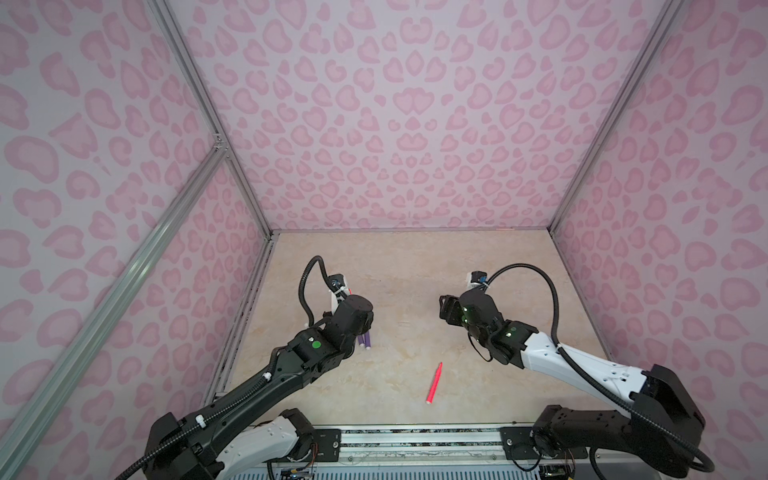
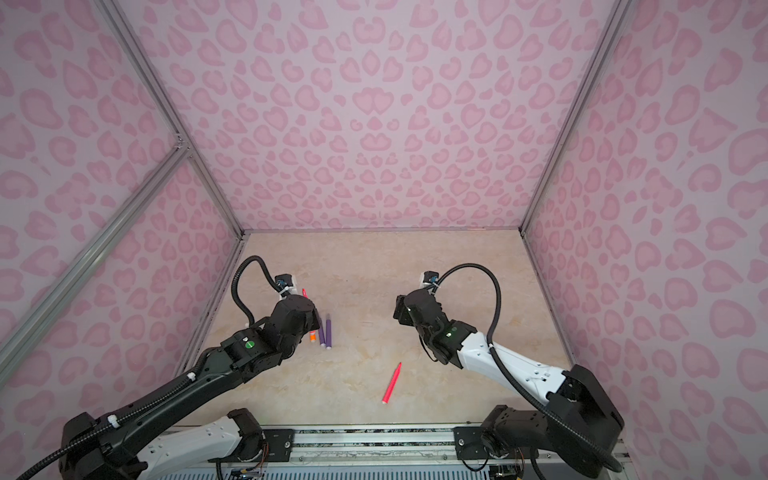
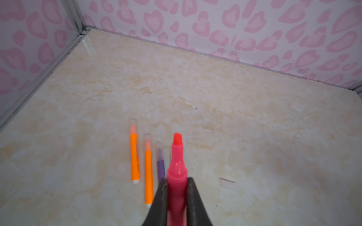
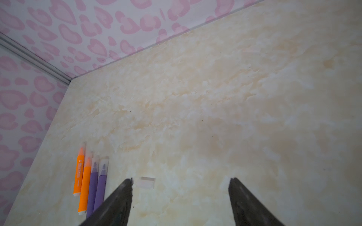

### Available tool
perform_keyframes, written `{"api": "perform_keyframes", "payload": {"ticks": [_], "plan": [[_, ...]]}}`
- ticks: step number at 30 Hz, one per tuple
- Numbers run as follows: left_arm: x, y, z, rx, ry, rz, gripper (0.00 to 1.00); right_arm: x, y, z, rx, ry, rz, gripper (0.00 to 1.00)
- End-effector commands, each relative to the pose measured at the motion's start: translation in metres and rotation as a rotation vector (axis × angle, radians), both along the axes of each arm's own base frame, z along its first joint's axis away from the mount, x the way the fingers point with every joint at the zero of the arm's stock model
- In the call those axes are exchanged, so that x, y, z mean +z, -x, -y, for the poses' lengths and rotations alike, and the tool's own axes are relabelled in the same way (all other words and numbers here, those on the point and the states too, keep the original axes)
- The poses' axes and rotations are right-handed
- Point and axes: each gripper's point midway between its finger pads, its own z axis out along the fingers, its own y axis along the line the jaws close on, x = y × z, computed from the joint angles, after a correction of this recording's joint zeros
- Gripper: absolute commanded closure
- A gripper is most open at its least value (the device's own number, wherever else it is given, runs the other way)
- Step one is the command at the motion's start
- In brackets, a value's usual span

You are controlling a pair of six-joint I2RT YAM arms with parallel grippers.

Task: Insert pens into pen caps
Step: Rotate the pen cap at the center of the table.

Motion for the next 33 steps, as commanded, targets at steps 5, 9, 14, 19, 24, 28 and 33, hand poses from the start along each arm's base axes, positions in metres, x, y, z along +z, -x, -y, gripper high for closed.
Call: {"api": "perform_keyframes", "payload": {"ticks": [5, 9, 14, 19, 24, 28, 33], "plan": [[0.015, -0.013, -0.022, 0.142, -0.042, 0.109, 0.97, -0.046, -0.007, -0.074, 0.125, 0.120, -0.135, 0.26], [0.011, -0.014, -0.016, 0.106, -0.024, 0.107, 0.97, -0.069, -0.012, -0.100, 0.152, 0.191, -0.177, 0.26], [0.010, -0.015, -0.008, 0.043, 0.045, 0.118, 0.97, -0.090, -0.018, -0.114, 0.156, 0.236, -0.213, 0.25], [0.002, -0.018, -0.010, 0.018, 0.127, 0.100, 0.97, -0.101, -0.022, -0.118, 0.146, 0.272, -0.227, 0.23], [-0.008, -0.022, -0.020, 0.046, 0.159, 0.066, 0.97, -0.107, -0.024, -0.117, 0.130, 0.303, -0.221, 0.20], [-0.008, -0.023, -0.022, 0.058, 0.150, 0.063, 0.97, -0.111, -0.025, -0.121, 0.133, 0.322, -0.232, 0.19], [-0.007, -0.023, -0.023, 0.062, 0.148, 0.061, 0.97, -0.115, -0.023, -0.118, 0.099, 0.369, -0.224, 0.19]]}}
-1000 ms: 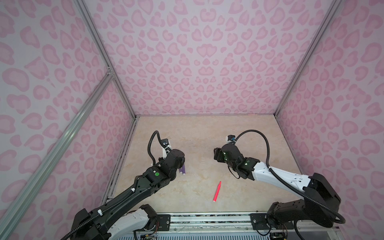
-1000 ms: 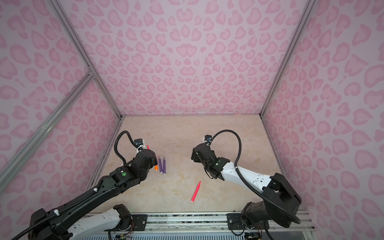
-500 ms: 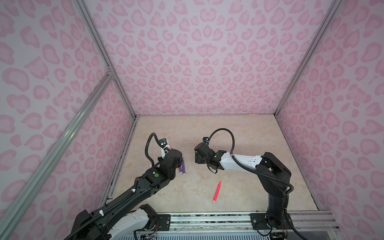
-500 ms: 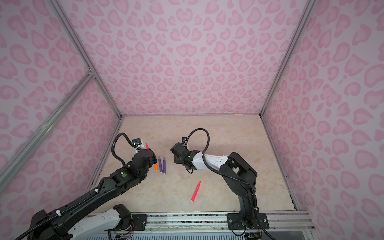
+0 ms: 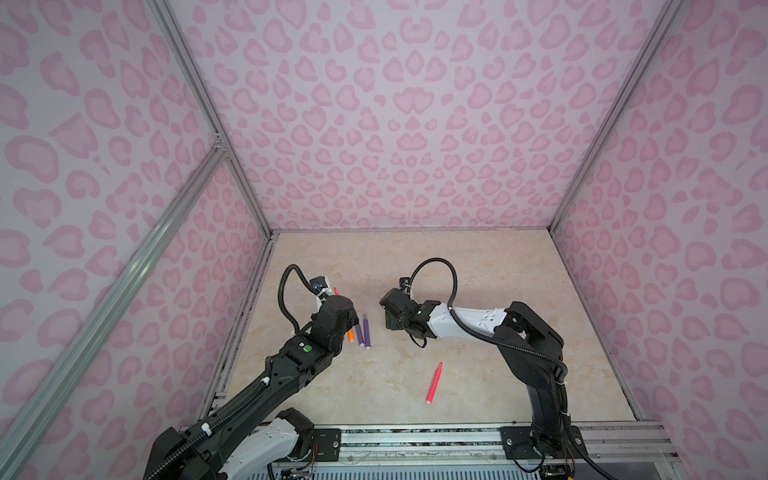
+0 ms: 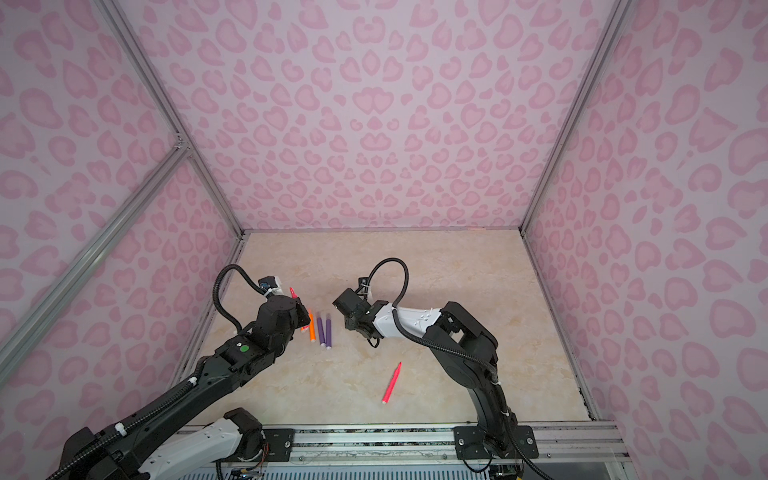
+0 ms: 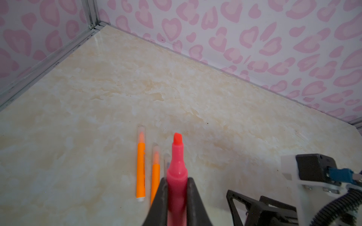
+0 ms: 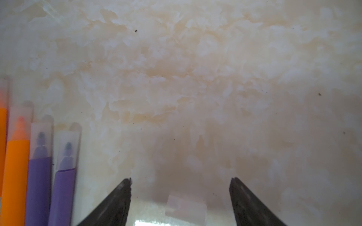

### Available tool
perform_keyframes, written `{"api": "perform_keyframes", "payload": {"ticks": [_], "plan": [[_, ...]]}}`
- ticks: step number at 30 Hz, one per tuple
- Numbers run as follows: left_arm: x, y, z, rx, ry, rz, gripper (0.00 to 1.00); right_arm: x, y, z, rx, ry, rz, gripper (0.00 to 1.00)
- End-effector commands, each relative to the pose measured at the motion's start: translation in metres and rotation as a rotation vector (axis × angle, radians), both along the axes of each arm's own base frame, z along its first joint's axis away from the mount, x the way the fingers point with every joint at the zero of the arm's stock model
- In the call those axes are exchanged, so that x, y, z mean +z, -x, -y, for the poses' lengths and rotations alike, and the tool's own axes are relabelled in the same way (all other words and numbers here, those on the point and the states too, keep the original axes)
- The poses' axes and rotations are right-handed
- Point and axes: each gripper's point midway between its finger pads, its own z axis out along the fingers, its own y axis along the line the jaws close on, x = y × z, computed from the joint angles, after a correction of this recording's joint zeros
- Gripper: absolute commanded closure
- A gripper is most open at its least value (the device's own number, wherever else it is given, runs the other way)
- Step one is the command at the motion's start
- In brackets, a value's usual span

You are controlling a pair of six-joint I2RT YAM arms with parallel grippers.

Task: Insert pens into pen caps
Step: Rotate the pen cap at the center of the table.

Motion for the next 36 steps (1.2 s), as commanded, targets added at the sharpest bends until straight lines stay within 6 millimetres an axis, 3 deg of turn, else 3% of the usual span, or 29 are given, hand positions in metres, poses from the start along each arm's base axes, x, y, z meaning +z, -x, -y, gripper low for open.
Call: {"api": "perform_keyframes", "payload": {"ticks": [1, 20, 32, 36], "plan": [[0.008, -0.003, 0.002, 0.008, 0.026, 0.023, 0.97, -0.007, 0.001, 0.015, -0.052, 0.083, 0.011, 0.19], [0.006, -0.004, 0.001, 0.010, 0.018, 0.012, 0.97, -0.017, 0.017, 0.028, -0.050, 0.108, 0.008, 0.23], [0.007, -0.004, 0.002, 0.007, 0.019, 0.012, 0.97, -0.015, 0.023, 0.047, -0.082, 0.119, 0.024, 0.23], [0.008, -0.003, 0.001, 0.008, 0.022, 0.016, 0.97, -0.015, 0.024, 0.057, -0.101, 0.119, 0.027, 0.29]]}}
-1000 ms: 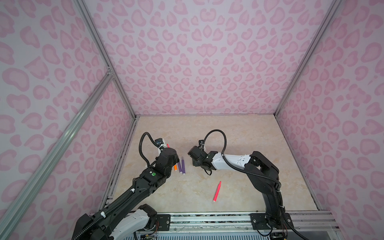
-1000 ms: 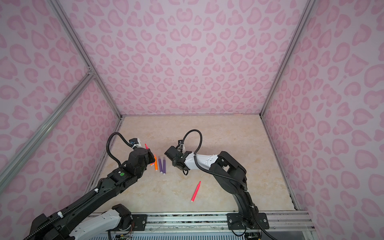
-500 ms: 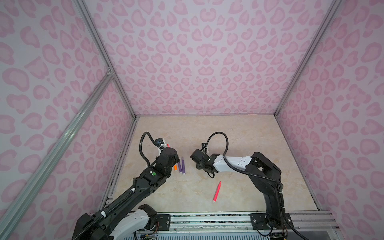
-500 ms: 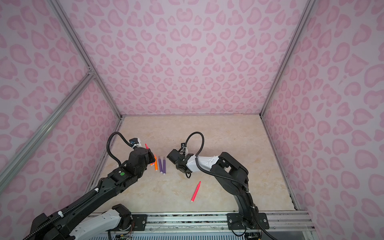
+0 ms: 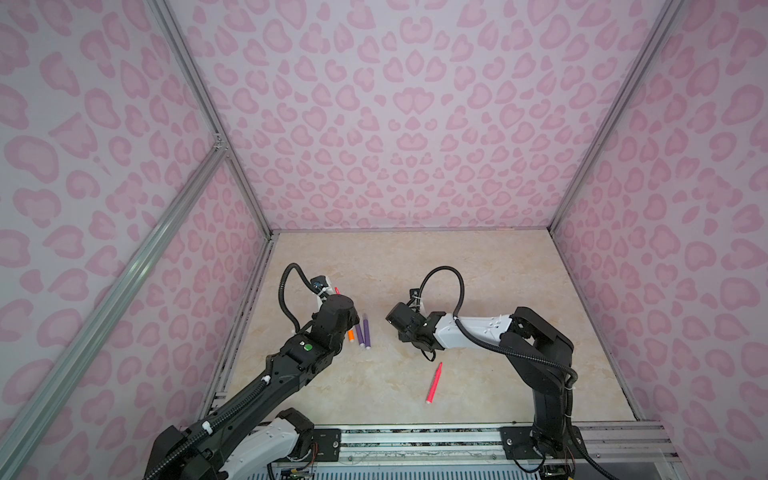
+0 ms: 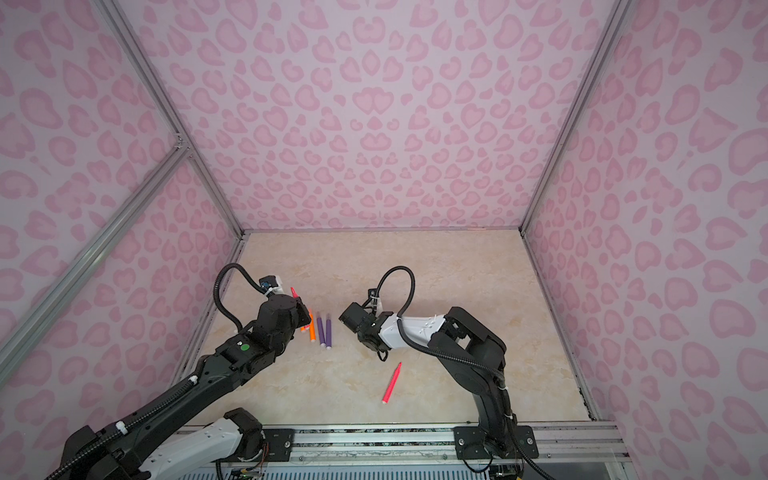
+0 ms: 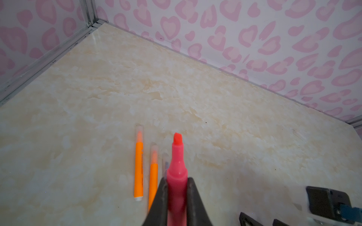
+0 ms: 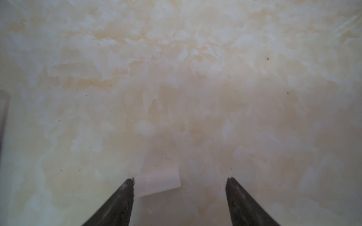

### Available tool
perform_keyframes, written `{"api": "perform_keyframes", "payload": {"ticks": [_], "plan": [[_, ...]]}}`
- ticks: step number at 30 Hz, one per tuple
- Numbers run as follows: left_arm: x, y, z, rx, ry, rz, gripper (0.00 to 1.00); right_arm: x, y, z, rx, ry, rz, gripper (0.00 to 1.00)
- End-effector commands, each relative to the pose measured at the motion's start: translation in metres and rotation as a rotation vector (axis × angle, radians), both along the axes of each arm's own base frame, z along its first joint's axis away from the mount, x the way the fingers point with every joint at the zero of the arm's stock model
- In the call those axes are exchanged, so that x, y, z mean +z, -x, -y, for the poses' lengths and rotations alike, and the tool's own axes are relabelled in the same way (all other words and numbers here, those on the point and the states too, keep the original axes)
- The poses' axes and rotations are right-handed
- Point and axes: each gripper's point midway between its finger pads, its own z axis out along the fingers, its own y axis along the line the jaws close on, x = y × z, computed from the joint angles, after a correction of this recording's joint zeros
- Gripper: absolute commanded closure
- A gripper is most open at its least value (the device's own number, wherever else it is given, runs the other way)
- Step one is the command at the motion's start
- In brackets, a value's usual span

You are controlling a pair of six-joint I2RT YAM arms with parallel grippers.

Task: Insert pens into pen caps
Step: Rotate the pen cap at the center of the table.

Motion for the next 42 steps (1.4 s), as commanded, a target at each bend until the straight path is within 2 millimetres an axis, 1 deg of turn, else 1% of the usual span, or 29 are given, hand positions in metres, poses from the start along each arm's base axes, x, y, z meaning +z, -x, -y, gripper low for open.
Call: {"api": "perform_keyframes", "payload": {"ticks": [1, 6, 11, 16, 19, 23, 26, 29, 31, 33, 36, 39, 42], "plan": [[0.008, -0.002, -0.001, 0.010, 0.015, 0.022, 0.97, 0.002, -0.002, 0.010, -0.034, 0.003, 0.026, 0.30], [0.007, -0.002, 0.000, 0.007, 0.017, 0.020, 0.97, 0.007, -0.002, 0.018, -0.050, -0.019, 0.036, 0.32], [0.008, -0.002, 0.000, 0.006, 0.018, 0.020, 0.97, 0.010, -0.002, 0.020, -0.054, -0.033, 0.041, 0.33], [0.008, -0.002, 0.000, 0.006, 0.018, 0.021, 0.97, 0.014, -0.005, 0.008, -0.044, -0.109, 0.039, 0.34], [0.008, -0.002, 0.001, 0.003, 0.018, 0.020, 0.97, 0.018, -0.010, 0.001, -0.051, -0.143, 0.054, 0.32], [0.008, -0.002, 0.003, -0.007, 0.023, 0.019, 0.97, 0.013, -0.016, 0.005, -0.091, -0.105, 0.058, 0.30], [0.006, -0.004, 0.009, -0.036, 0.027, 0.009, 0.97, 0.007, -0.020, 0.013, -0.116, -0.064, 0.051, 0.30], [0.004, -0.007, 0.017, -0.070, 0.030, -0.009, 0.97, -0.001, -0.021, 0.022, -0.133, -0.037, 0.037, 0.33], [0.002, -0.008, 0.020, -0.078, 0.028, -0.019, 0.97, -0.003, -0.020, 0.027, -0.143, -0.034, 0.032, 0.37], [0.000, -0.009, 0.021, -0.080, 0.026, -0.024, 0.97, -0.003, -0.018, 0.030, -0.145, -0.035, 0.035, 0.43], [0.000, -0.010, 0.021, -0.081, 0.025, -0.026, 0.97, -0.001, -0.016, 0.033, -0.146, -0.045, 0.041, 0.48], [0.001, -0.009, 0.021, -0.082, 0.024, -0.024, 0.97, 0.001, -0.013, 0.036, -0.146, -0.048, 0.041, 0.50], [0.001, -0.009, 0.021, -0.082, 0.024, -0.024, 0.97, 0.002, -0.011, 0.037, -0.144, -0.057, 0.043, 0.50]]}}
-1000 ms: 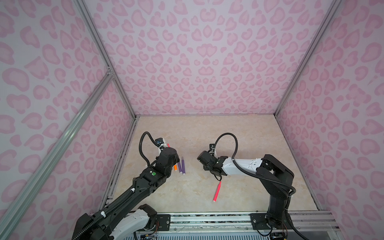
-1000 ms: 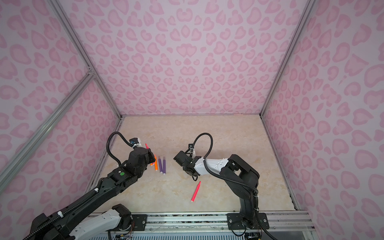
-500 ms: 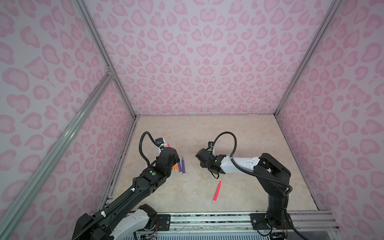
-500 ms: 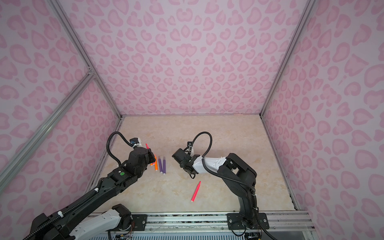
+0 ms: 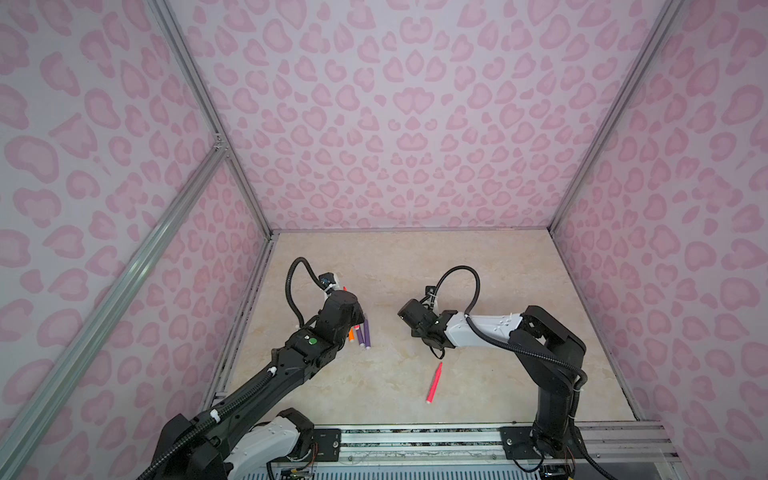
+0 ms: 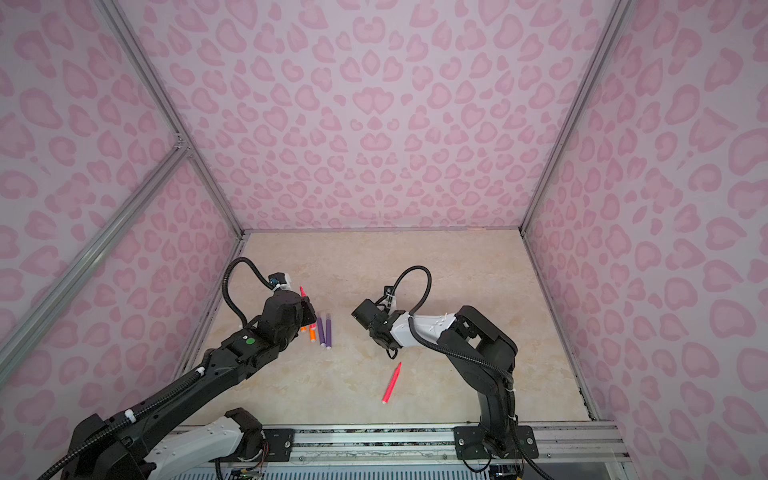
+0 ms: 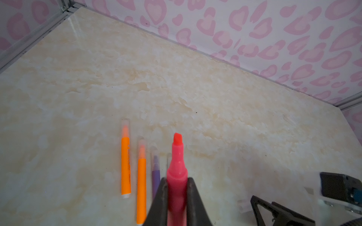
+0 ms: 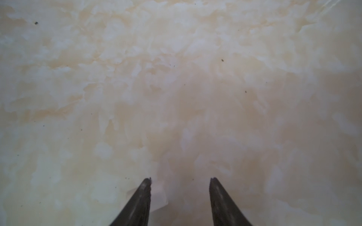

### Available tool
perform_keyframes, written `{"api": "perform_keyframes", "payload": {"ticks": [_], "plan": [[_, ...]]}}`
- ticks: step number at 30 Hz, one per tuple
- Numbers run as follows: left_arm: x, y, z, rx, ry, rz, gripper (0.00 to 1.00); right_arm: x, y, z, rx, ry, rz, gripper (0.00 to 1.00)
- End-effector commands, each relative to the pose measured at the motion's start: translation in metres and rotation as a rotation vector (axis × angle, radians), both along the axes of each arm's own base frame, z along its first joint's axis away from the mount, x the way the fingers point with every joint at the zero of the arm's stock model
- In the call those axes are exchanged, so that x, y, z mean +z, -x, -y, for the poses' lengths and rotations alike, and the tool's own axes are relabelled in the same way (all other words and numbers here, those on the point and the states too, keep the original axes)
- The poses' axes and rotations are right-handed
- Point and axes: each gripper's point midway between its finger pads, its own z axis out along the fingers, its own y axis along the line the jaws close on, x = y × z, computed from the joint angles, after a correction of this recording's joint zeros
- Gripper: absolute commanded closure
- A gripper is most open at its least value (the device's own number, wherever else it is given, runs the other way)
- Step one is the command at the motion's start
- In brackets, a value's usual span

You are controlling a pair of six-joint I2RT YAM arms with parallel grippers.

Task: Insert pens into pen caps
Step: Rotate the pen cap at the center of the table.

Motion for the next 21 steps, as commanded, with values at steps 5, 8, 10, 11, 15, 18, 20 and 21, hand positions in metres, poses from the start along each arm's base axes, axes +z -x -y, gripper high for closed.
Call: {"api": "perform_keyframes", "payload": {"ticks": [5, 8, 10, 11, 15, 18, 20, 21], "plan": [[0.009, -0.003, 0.002, -0.007, 0.011, 0.025, 0.97, 0.006, 0.000, -0.001, -0.009, -0.024, 0.018, 0.44], [0.009, -0.003, 0.002, -0.006, 0.010, 0.024, 0.97, 0.009, 0.002, -0.008, 0.005, -0.047, 0.021, 0.38], [0.009, -0.003, 0.003, -0.008, 0.012, 0.025, 0.97, 0.012, 0.006, -0.013, 0.007, -0.070, 0.030, 0.35], [0.008, -0.003, 0.003, -0.008, 0.011, 0.024, 0.97, 0.015, 0.008, -0.016, 0.009, -0.096, 0.036, 0.33], [0.008, -0.003, 0.003, -0.008, 0.010, 0.023, 0.97, 0.020, 0.020, -0.030, 0.002, -0.248, 0.045, 0.30], [0.009, -0.004, 0.003, -0.009, 0.013, 0.025, 0.97, 0.024, 0.028, -0.039, -0.007, -0.349, 0.047, 0.30], [0.009, -0.003, 0.003, -0.008, 0.013, 0.025, 0.97, 0.024, 0.033, -0.042, -0.013, -0.387, 0.044, 0.30], [0.009, -0.003, 0.003, -0.007, 0.013, 0.026, 0.97, 0.024, 0.035, -0.044, -0.012, -0.403, 0.045, 0.30]]}}
